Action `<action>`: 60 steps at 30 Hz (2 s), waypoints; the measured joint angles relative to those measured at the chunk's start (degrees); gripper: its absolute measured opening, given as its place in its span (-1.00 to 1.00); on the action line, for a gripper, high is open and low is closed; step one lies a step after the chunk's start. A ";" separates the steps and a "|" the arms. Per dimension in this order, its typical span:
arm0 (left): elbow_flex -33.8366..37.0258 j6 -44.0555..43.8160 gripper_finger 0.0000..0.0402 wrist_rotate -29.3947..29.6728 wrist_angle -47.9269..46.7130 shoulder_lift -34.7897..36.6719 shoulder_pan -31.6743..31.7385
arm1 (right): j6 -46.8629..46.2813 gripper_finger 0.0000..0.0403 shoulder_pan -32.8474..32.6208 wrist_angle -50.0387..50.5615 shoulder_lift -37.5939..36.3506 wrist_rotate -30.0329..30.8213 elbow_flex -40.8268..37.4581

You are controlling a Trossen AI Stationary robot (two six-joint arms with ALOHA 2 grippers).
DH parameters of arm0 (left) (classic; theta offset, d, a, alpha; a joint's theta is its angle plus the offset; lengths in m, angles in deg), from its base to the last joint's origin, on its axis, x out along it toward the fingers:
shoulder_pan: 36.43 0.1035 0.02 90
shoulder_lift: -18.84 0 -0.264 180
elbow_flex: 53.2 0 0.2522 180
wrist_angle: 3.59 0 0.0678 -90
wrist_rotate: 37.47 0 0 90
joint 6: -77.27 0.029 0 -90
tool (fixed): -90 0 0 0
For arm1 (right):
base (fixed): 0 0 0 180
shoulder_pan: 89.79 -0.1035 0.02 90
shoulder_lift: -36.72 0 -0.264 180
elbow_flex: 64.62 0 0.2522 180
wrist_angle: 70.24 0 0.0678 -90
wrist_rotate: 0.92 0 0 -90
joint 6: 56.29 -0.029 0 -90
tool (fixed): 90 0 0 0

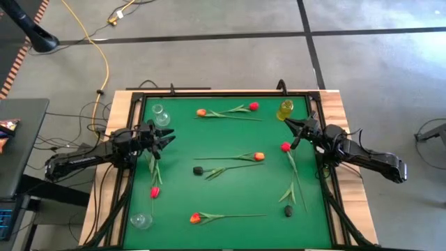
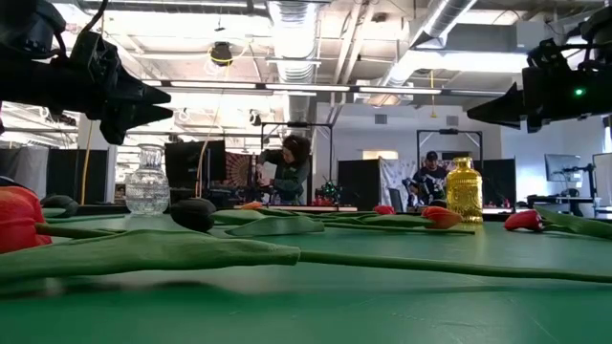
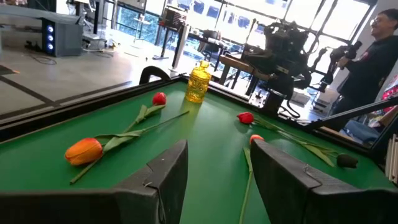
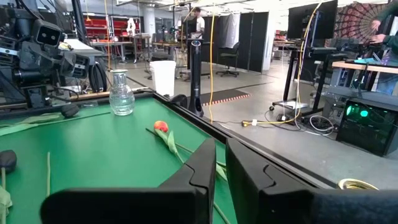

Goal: Sort flowers into vase by color

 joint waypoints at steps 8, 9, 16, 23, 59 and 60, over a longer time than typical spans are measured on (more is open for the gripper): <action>0.02 0.00 -0.18 0.00 0.02 0.01 0.00 | -0.01 -0.67 0.00 -0.01 0.00 0.00 0.01; 0.02 0.00 -0.18 0.00 0.00 0.00 0.00 | -0.01 -0.67 0.02 -0.01 0.00 0.00 0.01; 0.02 0.01 -0.18 0.01 0.02 0.01 0.00 | 0.00 -0.67 0.02 0.00 0.01 0.00 0.01; 0.02 0.00 -0.18 0.00 0.01 0.00 0.00 | 0.00 -0.67 0.02 0.00 0.01 0.00 0.00; 0.02 -27.75 -0.18 0.55 0.02 -0.66 0.00 | -0.42 -0.67 0.57 -0.67 0.11 0.85 -0.03; 0.00 -26.84 -0.18 0.59 0.04 -0.88 0.00 | -1.80 -0.67 0.57 -0.74 0.11 0.51 -0.03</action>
